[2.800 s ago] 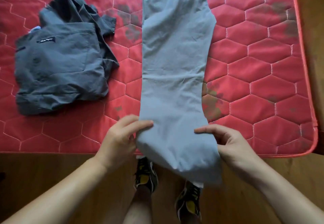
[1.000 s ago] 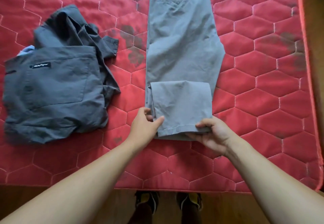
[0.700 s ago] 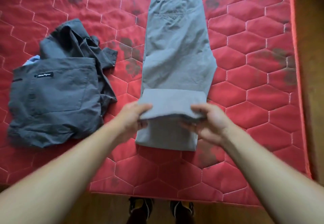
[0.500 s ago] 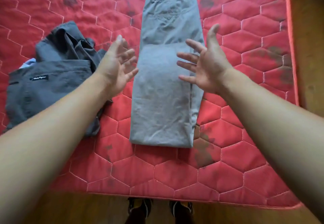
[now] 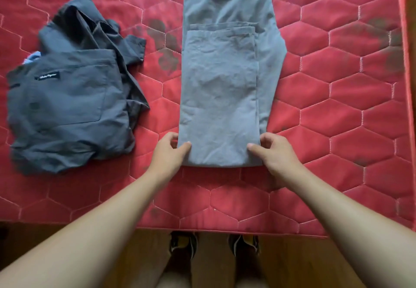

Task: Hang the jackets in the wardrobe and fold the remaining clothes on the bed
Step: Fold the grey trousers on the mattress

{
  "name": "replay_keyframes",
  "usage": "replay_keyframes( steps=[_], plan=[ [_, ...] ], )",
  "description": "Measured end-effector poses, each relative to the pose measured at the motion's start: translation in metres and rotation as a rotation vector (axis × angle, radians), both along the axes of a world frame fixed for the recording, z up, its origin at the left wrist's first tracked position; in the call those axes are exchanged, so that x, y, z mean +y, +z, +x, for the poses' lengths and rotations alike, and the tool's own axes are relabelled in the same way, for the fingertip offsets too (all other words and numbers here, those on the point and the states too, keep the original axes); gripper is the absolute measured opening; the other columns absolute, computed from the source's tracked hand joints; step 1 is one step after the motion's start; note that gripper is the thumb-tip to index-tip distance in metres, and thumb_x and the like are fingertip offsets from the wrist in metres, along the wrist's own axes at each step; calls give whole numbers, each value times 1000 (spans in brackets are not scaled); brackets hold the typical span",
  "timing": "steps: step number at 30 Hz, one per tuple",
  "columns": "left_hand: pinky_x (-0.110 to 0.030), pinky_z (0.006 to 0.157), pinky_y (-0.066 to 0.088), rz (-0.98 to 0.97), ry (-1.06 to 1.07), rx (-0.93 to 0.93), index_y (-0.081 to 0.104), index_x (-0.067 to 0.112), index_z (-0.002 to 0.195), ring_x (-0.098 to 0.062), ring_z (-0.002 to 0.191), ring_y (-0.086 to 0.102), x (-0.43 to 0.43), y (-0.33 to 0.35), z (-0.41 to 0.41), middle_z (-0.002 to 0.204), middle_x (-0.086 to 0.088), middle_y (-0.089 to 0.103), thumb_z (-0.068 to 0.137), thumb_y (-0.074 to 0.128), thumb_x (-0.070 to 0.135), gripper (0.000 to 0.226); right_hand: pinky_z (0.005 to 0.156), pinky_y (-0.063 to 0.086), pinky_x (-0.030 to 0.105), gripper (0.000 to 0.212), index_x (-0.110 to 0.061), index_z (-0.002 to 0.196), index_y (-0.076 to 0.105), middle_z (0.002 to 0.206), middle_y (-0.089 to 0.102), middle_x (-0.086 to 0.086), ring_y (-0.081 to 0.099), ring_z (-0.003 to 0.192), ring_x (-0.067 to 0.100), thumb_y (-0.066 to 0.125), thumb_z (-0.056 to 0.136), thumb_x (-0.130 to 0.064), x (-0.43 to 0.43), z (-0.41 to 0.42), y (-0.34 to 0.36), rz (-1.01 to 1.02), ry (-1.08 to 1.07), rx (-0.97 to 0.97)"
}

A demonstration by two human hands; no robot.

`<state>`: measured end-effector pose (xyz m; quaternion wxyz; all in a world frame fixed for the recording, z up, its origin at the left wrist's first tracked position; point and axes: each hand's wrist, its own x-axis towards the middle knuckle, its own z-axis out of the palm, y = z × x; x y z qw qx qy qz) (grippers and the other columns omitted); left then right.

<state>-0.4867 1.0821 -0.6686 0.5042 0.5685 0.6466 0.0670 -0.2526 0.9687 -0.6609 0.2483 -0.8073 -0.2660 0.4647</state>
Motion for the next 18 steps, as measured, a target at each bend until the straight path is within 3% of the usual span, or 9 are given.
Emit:
replay_keyframes(
  steps=[3, 5, 8, 11, 14, 16, 18],
  plan=[
    [-41, 76, 52, 83, -146, -56, 62, 19, 93, -24, 82, 65, 8, 17, 2, 87, -2, 71, 86, 64, 22, 8, 72, 48, 43, 13, -11, 86, 62, 79, 67, 9, 55, 72, 17, 68, 92, -21, 6, -10, 10, 117, -30, -37],
    [-41, 78, 52, 79, -142, -132, 60, 20, 96, -18, 84, 65, 10, 22, 5, 92, -1, 70, 84, 60, 27, 14, 78, 52, 42, 4, -17, 94, 61, 84, 73, 5, 68, 80, 22, 65, 93, -19, 9, -15, 11, 126, -116, 42],
    [-40, 84, 53, -18, -87, -185, 53, 17, 110, -15, 93, 67, 5, 17, 3, 103, -5, 69, 90, 60, 25, 22, 80, 55, 44, 20, -23, 105, 56, 86, 76, 3, 71, 85, 25, 65, 89, -16, 6, -17, 4, 64, -188, 84],
    [-32, 85, 54, -127, -99, -45, 55, 17, 117, -14, 98, 68, -4, 3, -6, 109, 1, 70, 96, 58, 18, 21, 80, 58, 40, 37, -23, 118, 50, 95, 75, 5, 72, 88, 23, 68, 87, -15, -3, -22, -3, -42, -204, 108],
    [-20, 67, 49, -201, -60, 58, 56, 13, 109, -19, 87, 65, -16, -2, -10, 100, -2, 70, 93, 59, 11, 16, 83, 57, 39, 34, -17, 117, 50, 103, 73, 10, 71, 92, 25, 67, 89, -11, -13, -30, -8, -135, -145, 114],
    [-28, 65, 51, -232, -43, 104, 48, 13, 113, -22, 83, 63, -28, 4, -11, 97, -4, 69, 88, 59, 11, 28, 86, 53, 42, 34, -18, 114, 46, 105, 70, 9, 67, 96, 31, 64, 86, -11, -21, -36, -6, -204, -76, 27],
    [-41, 79, 54, -193, -174, 222, 38, 18, 128, -30, 93, 65, -42, 12, -13, 104, -6, 66, 83, 60, 15, 50, 81, 49, 41, 41, -19, 116, 39, 105, 67, 11, 64, 98, 36, 61, 83, -9, -30, -43, -1, -268, 13, -57]
  ],
)
